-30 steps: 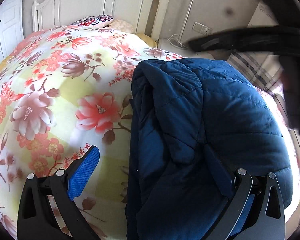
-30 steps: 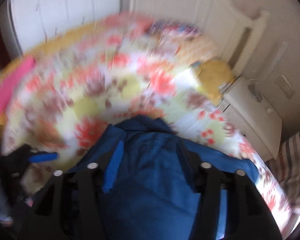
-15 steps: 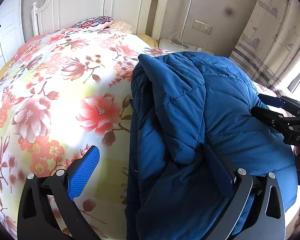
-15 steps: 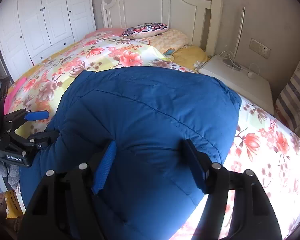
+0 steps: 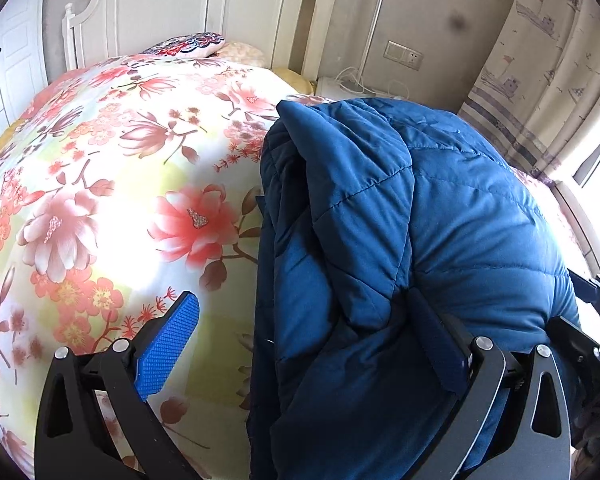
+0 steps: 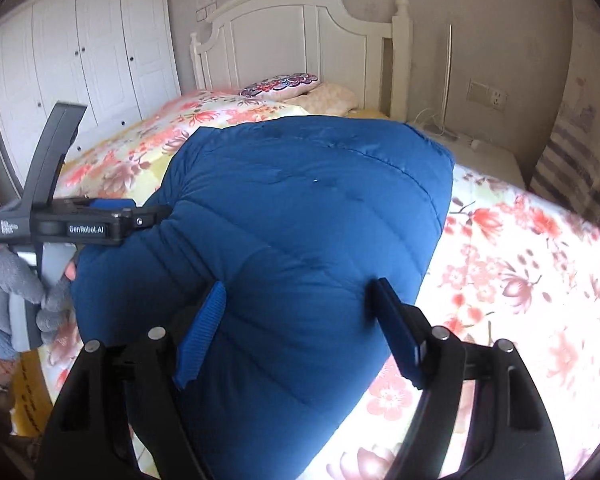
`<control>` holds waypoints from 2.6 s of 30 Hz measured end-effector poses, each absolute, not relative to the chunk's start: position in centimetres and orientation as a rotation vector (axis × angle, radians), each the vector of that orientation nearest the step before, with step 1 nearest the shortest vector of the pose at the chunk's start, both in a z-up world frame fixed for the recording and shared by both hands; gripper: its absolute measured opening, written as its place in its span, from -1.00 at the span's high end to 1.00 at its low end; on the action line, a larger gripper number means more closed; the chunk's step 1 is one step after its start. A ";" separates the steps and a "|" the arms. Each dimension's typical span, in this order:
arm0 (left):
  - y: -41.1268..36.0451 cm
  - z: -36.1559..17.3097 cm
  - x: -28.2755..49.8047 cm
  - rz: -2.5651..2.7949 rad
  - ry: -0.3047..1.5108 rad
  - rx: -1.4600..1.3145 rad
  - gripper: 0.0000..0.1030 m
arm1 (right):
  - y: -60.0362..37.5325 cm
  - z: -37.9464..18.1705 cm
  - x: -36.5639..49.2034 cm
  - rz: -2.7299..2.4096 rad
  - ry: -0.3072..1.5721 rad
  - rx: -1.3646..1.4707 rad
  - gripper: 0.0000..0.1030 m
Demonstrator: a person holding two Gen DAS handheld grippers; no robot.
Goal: Fold large clothes
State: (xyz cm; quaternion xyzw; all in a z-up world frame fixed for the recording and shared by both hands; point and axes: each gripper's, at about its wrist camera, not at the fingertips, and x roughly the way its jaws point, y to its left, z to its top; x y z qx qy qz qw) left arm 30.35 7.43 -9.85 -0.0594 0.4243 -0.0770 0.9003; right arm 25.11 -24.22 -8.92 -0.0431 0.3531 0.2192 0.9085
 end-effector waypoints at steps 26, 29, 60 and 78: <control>5.5 -5.3 40.8 -0.251 0.945 -0.056 -0.91 | -29.0 -8.4 23.0 0.501 0.768 0.161 -0.48; 9.2 -5.1 38.1 -0.438 0.943 -0.321 -0.91 | -31.3 -8.0 23.4 0.511 0.770 0.265 -0.83; 6.6 -10.1 31.8 -0.549 0.989 -0.391 -0.48 | -27.9 -12.6 27.9 0.590 0.885 0.410 -0.46; -11.5 -1.8 31.0 -0.731 0.756 -0.268 0.18 | -41.2 -4.4 22.5 0.327 0.561 0.252 -0.03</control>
